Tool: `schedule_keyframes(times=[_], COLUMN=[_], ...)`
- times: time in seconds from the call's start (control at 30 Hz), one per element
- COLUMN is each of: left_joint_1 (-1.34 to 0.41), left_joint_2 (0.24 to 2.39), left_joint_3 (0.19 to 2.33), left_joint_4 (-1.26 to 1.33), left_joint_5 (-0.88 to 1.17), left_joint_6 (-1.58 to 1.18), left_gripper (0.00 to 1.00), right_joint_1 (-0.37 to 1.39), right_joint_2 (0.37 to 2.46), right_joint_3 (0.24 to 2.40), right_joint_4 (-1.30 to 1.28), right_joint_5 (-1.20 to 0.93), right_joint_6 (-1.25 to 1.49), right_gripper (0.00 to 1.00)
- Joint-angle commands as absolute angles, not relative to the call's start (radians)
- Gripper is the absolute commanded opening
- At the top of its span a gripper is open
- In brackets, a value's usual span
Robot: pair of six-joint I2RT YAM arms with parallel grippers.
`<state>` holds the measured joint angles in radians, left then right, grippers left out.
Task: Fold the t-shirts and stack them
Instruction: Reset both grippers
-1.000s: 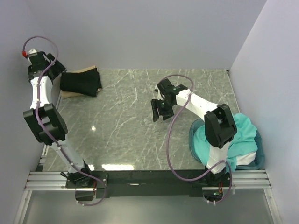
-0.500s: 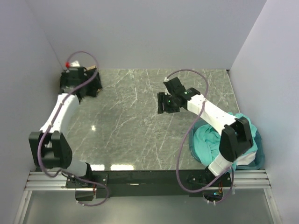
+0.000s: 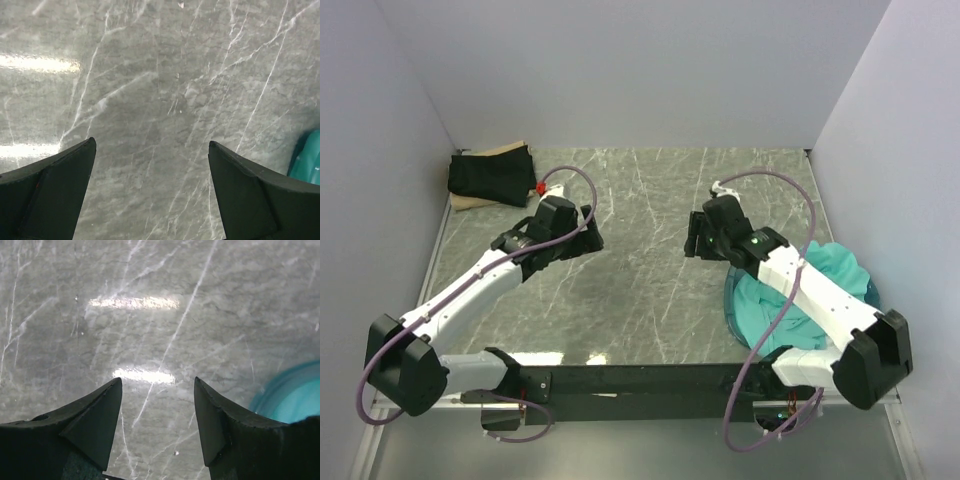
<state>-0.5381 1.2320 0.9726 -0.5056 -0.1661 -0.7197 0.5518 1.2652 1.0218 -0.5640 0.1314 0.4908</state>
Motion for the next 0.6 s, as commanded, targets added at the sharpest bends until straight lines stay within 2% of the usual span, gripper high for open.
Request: schedule_keyframes(times=[0.0,0.2,0.57], left_joint_1=[-0.548,-0.548,-0.548], left_joint_2=[1.178,1.124,1.075], left_joint_3=[1.0,0.977,0.95], left_joint_4=[-0.505,-0.46,-0.454], left_joint_5=[-0.225,-0.21,-0.186], left_joint_6=[-0.732,-0.707,-0.683], left_gripper=[0.99,0.99,0.99], right_joint_1=[0.551,0.551,0.551], right_joint_2=[1.162,1.048,0.968], right_joint_3=[0.962,0.882,0.836], right_joint_4=[-0.505,-0.491,-0.531], right_joint_5=[0.205,0.271,0.317], right_joint_6=[0.558,0.601,0.693], right_gripper=[0.66,0.66,0.66])
